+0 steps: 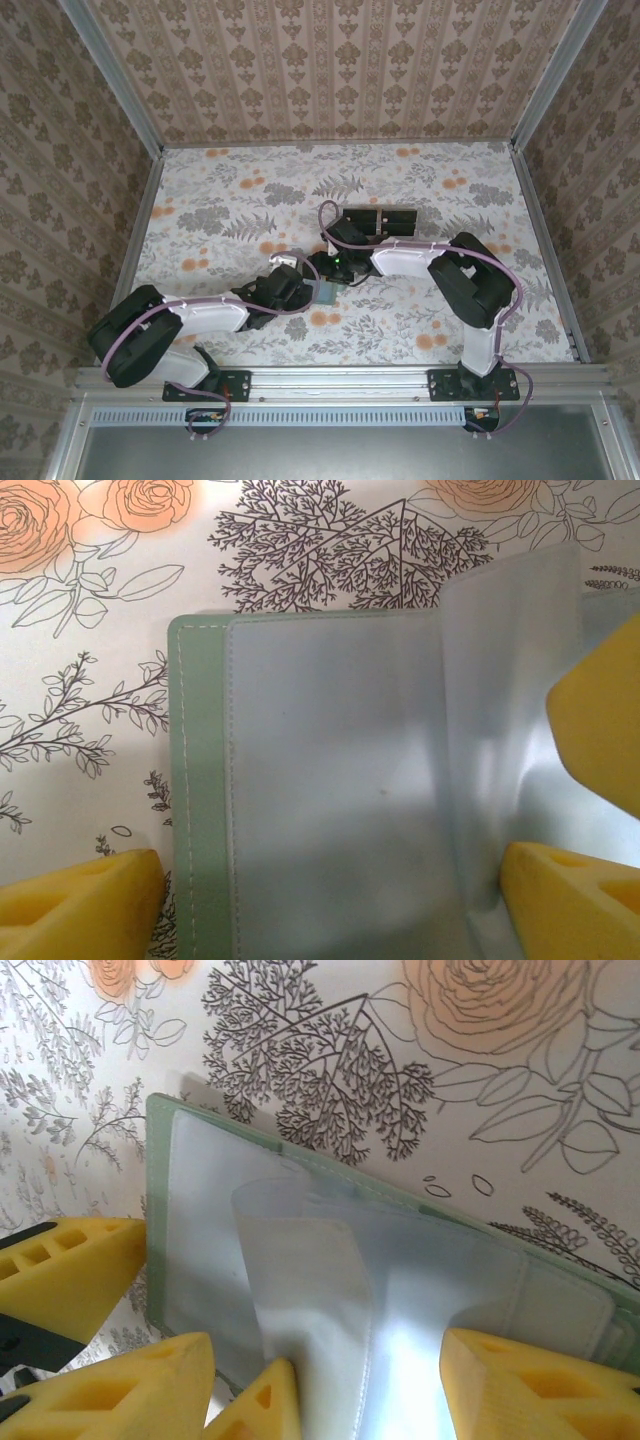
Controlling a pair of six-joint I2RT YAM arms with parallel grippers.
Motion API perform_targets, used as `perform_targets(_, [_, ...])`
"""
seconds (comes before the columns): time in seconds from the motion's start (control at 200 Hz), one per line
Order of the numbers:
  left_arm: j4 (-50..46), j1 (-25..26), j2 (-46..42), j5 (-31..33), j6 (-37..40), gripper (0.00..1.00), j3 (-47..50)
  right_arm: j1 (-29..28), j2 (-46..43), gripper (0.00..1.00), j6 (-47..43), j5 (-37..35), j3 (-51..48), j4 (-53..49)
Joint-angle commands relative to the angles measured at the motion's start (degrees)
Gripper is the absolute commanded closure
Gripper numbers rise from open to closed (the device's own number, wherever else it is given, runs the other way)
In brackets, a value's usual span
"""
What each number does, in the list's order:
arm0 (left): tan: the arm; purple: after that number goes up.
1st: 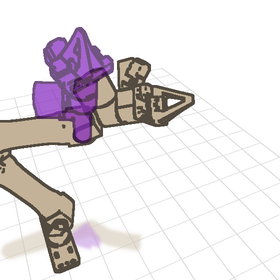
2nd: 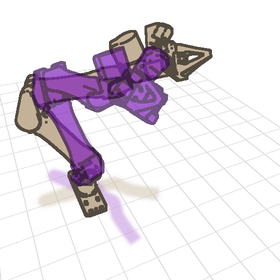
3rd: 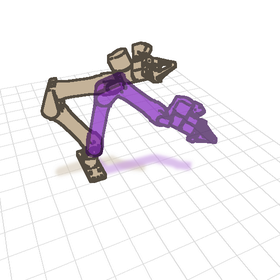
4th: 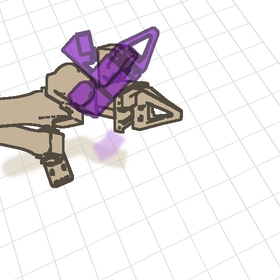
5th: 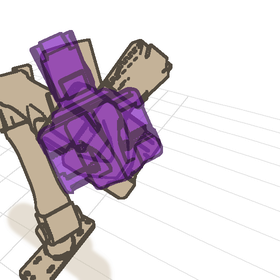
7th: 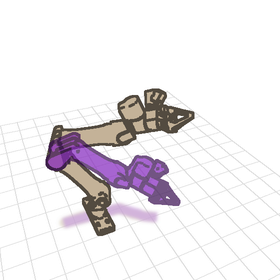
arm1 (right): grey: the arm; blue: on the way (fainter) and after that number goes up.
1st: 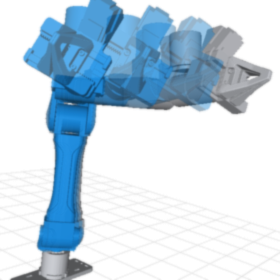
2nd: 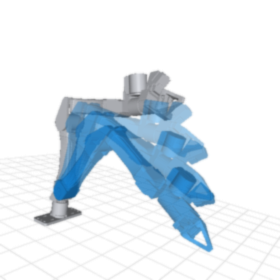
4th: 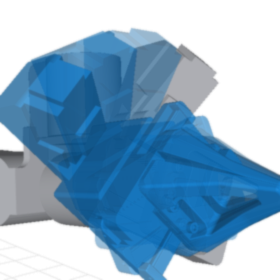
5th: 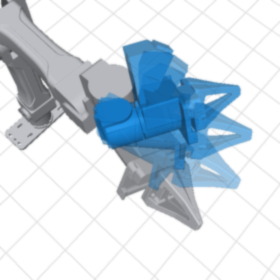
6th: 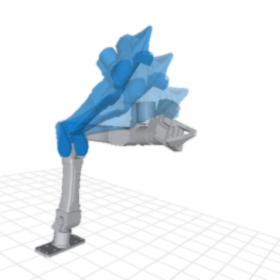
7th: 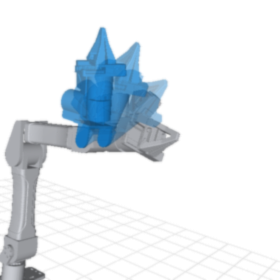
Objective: Put the credit cards into the card holder
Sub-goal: Flip over the card slot on the card holder.
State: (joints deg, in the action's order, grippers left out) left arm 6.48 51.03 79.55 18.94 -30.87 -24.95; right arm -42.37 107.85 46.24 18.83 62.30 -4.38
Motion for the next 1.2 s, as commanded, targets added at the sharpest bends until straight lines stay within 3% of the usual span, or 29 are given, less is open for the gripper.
perform_targets(0.0, [-1.2,-0.1,0.7,-0.8,-0.6,0.10,0.5,-0.1,1.8,0.37,-1.0,2.8,1.5,0.6])
perform_targets(0.815, [-3.2,0.0,-5.9,-0.6,-0.7,0.10,1.6,-0.5,2.5,0.37,1.4,7.1,2.0,5.1])
perform_targets(1.195, [-7.8,0.1,-23.6,2.7,-3.0,0.09,6.4,-2.2,1.5,0.37,1.4,6.8,6.8,1.3])
